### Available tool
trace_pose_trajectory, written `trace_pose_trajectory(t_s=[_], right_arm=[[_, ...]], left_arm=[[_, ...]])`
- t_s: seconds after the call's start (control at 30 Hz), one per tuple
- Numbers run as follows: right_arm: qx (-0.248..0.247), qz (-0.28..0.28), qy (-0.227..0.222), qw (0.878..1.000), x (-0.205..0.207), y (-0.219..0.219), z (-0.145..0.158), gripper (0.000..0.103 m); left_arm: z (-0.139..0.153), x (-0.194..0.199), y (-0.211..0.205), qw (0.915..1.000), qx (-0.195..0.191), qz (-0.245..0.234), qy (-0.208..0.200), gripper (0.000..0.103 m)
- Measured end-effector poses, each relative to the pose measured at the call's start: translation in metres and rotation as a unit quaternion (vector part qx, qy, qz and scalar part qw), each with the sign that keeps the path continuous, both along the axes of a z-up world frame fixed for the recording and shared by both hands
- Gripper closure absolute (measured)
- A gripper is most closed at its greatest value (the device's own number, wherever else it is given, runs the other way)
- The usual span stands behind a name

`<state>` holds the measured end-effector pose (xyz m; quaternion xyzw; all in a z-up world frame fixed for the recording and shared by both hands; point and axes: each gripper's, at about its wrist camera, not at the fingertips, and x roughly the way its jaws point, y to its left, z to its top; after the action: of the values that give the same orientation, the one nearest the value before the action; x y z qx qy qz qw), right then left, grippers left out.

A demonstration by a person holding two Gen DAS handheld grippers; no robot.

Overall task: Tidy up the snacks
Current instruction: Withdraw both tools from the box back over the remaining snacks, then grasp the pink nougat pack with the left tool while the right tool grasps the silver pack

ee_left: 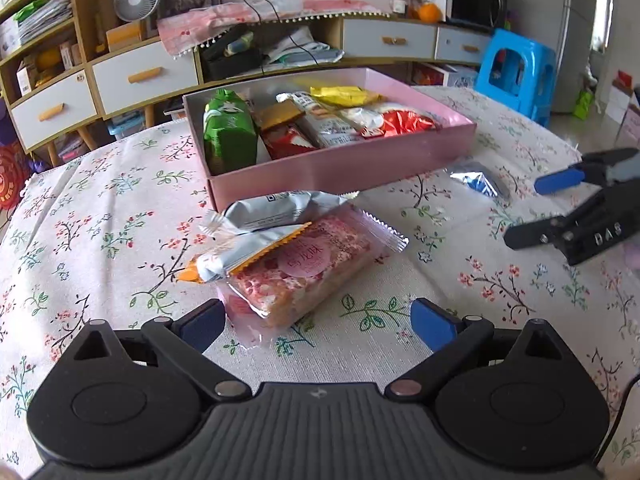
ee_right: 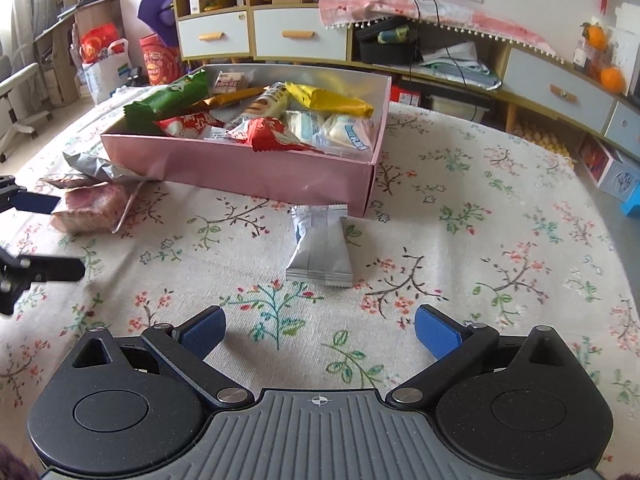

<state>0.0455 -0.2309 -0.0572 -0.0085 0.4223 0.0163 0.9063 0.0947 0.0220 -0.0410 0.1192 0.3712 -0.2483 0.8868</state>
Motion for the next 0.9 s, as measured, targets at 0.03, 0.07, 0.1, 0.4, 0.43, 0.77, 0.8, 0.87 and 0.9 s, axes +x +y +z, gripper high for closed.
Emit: trace_pose_trajectory(t_s=[0.03,0.07,0.1,0.4,0.43,0.77,0.8,0.87,0.9], right_arm=[[0.003,-0.002,-0.001,1.000,0.002,0.000,-0.001,0.001],[0.005,-0.004,-0.004,1.000,0.004,-0.001,-0.002,0.001],[0.006,-0.006,-0.006,1.000,0.007,-0.002,-0.003,0.001],[0.006,-0.023,-0.022,0.999,0.022,-0.006,-0.005,0.000],[0.006,-0.023,-0.022,0.999,0.022,-0.006,-0.005,0.000],[0.001,-0.026,-0.028,0.999,0.021,-0.009,-0.005,0.000],[-0.001,-0.027,-0.028,0.999,0.021,-0.009,-0.005,0.000],[-0.003,-0.029,-0.029,0.999,0.022,-0.009,-0.005,0.000],[-0.004,-0.031,-0.029,0.999,0.023,-0.009,-0.004,0.000]], left_arm=[[-0.001,-0.001,0.000,1.0000,0.002,-0.002,-0.002,0.003],[-0.002,0.000,-0.001,1.0000,0.003,-0.004,-0.003,0.003],[-0.002,0.001,-0.001,1.0000,0.002,-0.003,-0.004,0.002],[0.004,0.002,0.002,0.9989,-0.043,-0.009,0.014,0.015],[0.005,0.000,0.002,0.9984,-0.049,-0.019,0.021,0.017],[0.005,-0.016,-0.016,0.9945,-0.052,-0.082,0.040,0.017],[0.004,-0.014,-0.017,0.9956,-0.049,-0.072,0.035,0.015],[0.002,-0.010,-0.018,0.9970,-0.046,-0.055,0.031,0.014],[0.002,-0.008,-0.019,0.9973,-0.047,-0.049,0.029,0.015]])
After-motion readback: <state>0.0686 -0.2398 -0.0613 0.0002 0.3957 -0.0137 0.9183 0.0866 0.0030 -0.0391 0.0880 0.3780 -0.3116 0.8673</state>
